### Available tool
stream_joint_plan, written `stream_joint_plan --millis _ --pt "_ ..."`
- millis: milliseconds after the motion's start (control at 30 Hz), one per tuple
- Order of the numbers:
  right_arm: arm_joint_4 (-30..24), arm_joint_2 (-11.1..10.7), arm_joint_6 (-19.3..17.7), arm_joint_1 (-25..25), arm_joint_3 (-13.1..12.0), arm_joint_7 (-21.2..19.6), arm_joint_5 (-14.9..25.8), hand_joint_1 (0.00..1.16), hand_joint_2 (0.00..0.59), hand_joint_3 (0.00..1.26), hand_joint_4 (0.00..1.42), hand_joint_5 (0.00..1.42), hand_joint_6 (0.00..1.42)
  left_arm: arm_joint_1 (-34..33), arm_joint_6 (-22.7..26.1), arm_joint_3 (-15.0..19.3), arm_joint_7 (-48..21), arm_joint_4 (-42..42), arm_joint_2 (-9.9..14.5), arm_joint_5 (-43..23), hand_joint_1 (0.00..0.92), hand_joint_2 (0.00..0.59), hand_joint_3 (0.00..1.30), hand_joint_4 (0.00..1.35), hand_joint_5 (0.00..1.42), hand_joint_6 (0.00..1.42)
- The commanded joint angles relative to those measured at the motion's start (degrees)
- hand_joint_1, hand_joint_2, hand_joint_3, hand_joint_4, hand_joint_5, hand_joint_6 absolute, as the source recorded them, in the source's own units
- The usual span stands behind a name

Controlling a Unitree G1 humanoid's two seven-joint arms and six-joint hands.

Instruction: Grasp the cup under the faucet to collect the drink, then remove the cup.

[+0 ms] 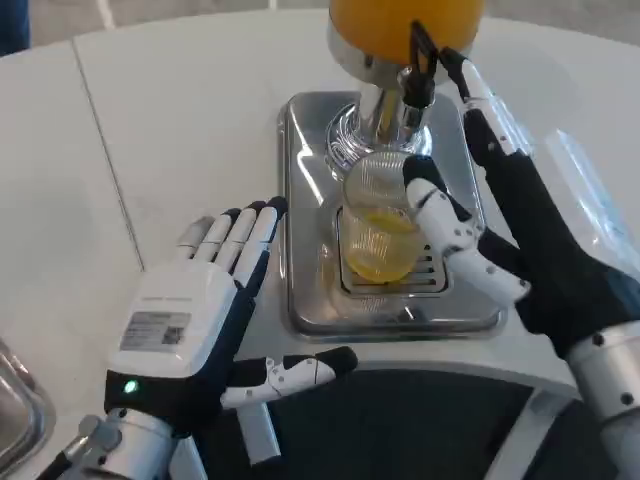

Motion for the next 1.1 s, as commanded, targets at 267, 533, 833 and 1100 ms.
stream_joint_plan --millis 267,533,833,1100 --pt "-2.3 -10.2 -17.1 13.0 -5.9 0.7 -2.2 0.24 0.47 0.0 0.0 0.0 0.0 -4.9 0.7 -2.0 1.7 5.6 -0.7 -0.3 0.028 0.093 0.0 0.0 0.05 0.06" --pt "-5.8 -10.4 -24.3 23.0 -9.8 0.2 -4.1 0.24 0.469 0.0 0.0 0.0 0.0 -8.1 1.7 -2.7 2.8 8.7 -1.7 -0.6 0.025 0.094 0.0 0.0 0.05 0.06" --pt "-8.4 -7.0 -28.7 33.3 -13.0 -0.9 -4.0 0.29 0.462 0.0 0.0 0.0 0.0 -11.0 1.6 -2.6 4.7 11.6 -3.6 -3.6 0.043 0.08 0.0 0.0 0.1 0.1" --pt "-10.8 -5.6 -29.2 37.3 -15.0 0.9 -4.8 0.31 0.444 0.0 0.0 0.0 0.0 -12.6 0.3 -2.7 6.6 13.0 -5.3 -6.8 0.084 0.064 0.0 0.0 0.16 0.15"
